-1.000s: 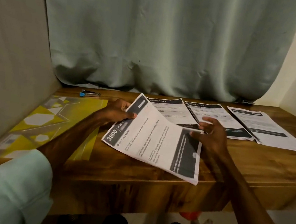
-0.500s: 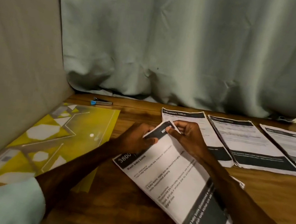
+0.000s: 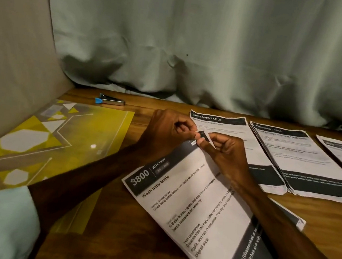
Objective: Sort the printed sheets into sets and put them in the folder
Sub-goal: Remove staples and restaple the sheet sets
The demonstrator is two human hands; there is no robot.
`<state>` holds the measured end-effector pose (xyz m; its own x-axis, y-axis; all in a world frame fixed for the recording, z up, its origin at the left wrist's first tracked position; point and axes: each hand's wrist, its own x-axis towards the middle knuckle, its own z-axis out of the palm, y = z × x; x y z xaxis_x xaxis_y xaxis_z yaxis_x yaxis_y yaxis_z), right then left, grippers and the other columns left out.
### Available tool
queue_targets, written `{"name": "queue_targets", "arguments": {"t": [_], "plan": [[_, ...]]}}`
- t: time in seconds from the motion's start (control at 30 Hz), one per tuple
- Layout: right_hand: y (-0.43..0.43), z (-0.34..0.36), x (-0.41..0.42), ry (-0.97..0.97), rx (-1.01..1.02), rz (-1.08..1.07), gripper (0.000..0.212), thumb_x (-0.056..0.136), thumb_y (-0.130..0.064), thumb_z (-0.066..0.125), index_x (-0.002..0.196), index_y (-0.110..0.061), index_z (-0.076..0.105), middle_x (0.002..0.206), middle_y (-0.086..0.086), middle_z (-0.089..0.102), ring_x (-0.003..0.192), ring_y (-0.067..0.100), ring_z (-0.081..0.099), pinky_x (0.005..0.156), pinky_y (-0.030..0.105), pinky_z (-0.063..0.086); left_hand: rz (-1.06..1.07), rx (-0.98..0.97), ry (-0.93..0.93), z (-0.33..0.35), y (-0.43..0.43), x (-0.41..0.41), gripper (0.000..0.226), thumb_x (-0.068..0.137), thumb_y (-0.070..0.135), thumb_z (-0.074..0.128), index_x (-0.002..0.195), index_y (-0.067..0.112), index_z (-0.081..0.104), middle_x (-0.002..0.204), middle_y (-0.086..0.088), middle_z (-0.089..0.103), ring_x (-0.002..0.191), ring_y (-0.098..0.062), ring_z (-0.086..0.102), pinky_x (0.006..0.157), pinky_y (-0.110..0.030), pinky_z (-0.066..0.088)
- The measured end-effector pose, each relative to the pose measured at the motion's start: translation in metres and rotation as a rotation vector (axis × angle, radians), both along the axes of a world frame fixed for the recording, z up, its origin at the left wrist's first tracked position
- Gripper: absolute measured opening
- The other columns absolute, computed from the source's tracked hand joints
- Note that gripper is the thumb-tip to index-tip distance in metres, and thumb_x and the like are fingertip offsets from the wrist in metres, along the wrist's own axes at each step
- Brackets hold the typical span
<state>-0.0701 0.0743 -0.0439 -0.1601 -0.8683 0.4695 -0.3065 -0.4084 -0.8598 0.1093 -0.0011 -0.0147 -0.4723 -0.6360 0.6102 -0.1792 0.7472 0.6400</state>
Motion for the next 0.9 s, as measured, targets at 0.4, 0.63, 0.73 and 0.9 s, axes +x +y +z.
{"name": "queue_targets", "arguments": {"t": [0.4,0.63,0.73,0.9], "plan": [[0.001,-0.003,0.003,0.016,-0.008,0.041,0.016,0.092,-0.004,0.07,0.099,-0.016,0.078,0.093,0.002,0.08,0.082,0.012,0.072,0.08,0.028,0.059,0.21,-0.381,-0.097,-0.015,0.012,0.009,0.013,0.091,0.036,0.074,0.096,0.025,0.078,0.087,0.009,0.076,0.076,-0.008,0.067,0.067,-0.033,0.056],[0.0,-0.005,0.002,-0.048,0.01,0.06,0.012,0.093,-0.004,0.069,0.099,-0.008,0.079,0.088,0.002,0.079,0.076,0.009,0.07,0.072,0.023,0.057,0.314,-0.673,-0.032,-0.02,0.012,0.007,0.009,0.085,0.026,0.079,0.088,0.018,0.08,0.109,0.001,0.076,0.099,-0.019,0.07,0.082,-0.034,0.052],[-0.002,-0.008,0.001,-0.111,0.038,0.071,0.012,0.094,-0.007,0.07,0.101,-0.004,0.078,0.092,0.009,0.079,0.078,0.012,0.07,0.071,0.025,0.055,0.327,-0.723,-0.022,-0.02,0.012,0.003,0.005,0.082,0.021,0.082,0.085,0.019,0.079,0.112,0.004,0.075,0.105,-0.018,0.063,0.076,-0.035,0.053],[-0.003,-0.006,0.0,-0.131,0.049,0.076,0.011,0.094,-0.005,0.069,0.1,-0.003,0.077,0.091,0.009,0.079,0.076,0.012,0.07,0.071,0.024,0.056,0.331,-0.848,-0.081,-0.019,0.016,0.002,0.004,0.089,0.018,0.076,0.087,0.015,0.076,0.106,0.002,0.072,0.104,-0.022,0.055,0.069,-0.027,0.039]]}}
